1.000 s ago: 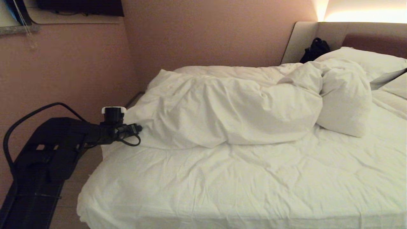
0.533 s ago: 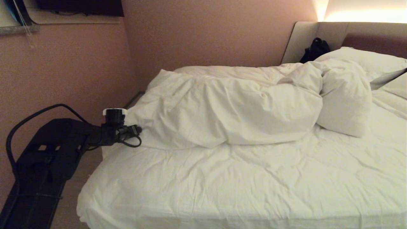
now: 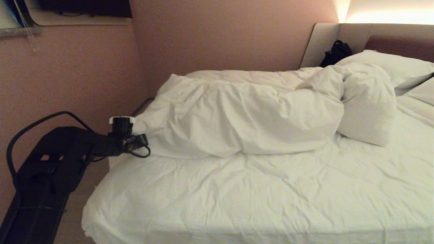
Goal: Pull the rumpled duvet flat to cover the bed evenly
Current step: Hold the folded corner of the quilt, then flatten the corners of the folded blanket
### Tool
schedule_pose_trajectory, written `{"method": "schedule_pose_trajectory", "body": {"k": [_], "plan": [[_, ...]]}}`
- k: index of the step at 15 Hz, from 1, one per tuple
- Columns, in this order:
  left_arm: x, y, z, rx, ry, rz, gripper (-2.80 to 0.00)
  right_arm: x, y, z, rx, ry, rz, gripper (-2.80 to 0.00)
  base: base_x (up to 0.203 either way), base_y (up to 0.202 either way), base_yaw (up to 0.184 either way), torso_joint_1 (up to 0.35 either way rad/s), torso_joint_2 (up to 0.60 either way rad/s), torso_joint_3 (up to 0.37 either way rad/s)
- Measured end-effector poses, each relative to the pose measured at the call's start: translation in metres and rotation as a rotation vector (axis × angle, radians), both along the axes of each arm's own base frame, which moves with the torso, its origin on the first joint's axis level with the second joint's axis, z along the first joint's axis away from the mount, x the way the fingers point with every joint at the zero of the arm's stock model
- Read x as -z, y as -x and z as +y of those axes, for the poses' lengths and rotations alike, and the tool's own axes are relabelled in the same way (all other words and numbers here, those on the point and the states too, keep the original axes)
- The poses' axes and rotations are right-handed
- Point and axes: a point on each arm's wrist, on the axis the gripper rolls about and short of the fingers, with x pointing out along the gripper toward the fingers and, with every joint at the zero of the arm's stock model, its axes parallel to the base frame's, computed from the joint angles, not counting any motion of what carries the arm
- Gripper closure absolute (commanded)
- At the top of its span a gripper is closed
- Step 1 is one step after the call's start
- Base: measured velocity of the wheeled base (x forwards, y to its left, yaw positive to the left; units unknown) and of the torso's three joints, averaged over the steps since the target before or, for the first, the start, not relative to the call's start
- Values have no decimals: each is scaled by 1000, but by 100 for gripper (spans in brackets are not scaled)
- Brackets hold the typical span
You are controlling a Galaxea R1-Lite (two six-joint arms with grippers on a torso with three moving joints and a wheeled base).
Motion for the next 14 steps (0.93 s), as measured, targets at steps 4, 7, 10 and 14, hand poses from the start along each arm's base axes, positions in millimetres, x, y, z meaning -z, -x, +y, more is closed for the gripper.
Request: {"method": "schedule_pose_trajectory", "body": {"k": [4, 7, 10, 14], "plan": [[-3, 2, 0, -4, 6, 5, 0, 0, 0, 0, 0, 1, 0, 0, 0, 0, 0, 0, 0, 0], [-12, 9, -3, -8, 30, 9, 0, 0, 0, 0, 0, 0, 0, 0, 0, 0, 0, 0, 0, 0], [-34, 30, -10, -8, 59, 25, 0, 0, 0, 0, 0, 0, 0, 0, 0, 0, 0, 0, 0, 0], [-76, 77, -19, 8, 62, 45, 0, 0, 0, 0, 0, 0, 0, 0, 0, 0, 0, 0, 0, 0]]}}
